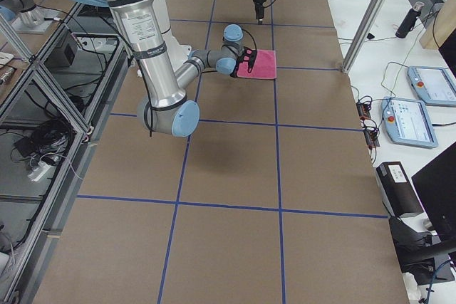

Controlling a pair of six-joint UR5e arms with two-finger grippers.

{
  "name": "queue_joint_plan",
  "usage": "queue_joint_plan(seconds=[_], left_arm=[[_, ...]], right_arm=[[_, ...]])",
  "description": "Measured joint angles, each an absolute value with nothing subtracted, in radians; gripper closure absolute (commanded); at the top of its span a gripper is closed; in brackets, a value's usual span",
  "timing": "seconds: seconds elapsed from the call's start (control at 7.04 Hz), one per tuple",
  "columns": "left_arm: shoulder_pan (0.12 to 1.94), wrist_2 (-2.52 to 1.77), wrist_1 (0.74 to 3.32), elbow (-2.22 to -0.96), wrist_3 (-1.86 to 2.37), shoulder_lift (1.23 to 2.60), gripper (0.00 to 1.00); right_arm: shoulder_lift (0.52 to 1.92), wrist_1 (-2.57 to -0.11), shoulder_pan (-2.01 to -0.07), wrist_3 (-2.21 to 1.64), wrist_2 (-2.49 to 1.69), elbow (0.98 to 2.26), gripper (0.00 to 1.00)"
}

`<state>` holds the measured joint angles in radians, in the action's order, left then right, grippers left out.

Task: Fold towel twice with both arms
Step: 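Lower the right gripper onto the towel corner nearest it and pinch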

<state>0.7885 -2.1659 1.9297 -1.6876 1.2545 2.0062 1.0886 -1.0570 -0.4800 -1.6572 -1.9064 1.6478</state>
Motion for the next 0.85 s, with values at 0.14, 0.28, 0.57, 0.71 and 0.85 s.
queue_joint_plan(seconds=[0.14,0.28,0.57,0.71,0.85], left_arm=[[0.789,-2.166,1.930,-1.689,1.254,2.006,0.00],[0.789,-2.166,1.930,-1.689,1.253,2.006,0.00],[0.790,-2.166,1.931,-1.692,1.252,2.005,0.00],[0.790,-2.166,1.931,-1.695,1.252,2.005,0.00],[0.790,-2.166,1.931,-1.697,1.253,2.004,0.00]], right_arm=[[1.085,-1.057,-0.472,-1.661,-1.906,1.640,0.21],[1.084,-1.058,-0.468,-1.664,-1.905,1.636,0.23],[1.083,-1.060,-0.463,-1.668,-1.905,1.630,0.29],[1.082,-1.060,-0.462,-1.667,-1.905,1.625,0.30],[1.082,-1.060,-0.462,-1.666,-1.905,1.622,0.31]])
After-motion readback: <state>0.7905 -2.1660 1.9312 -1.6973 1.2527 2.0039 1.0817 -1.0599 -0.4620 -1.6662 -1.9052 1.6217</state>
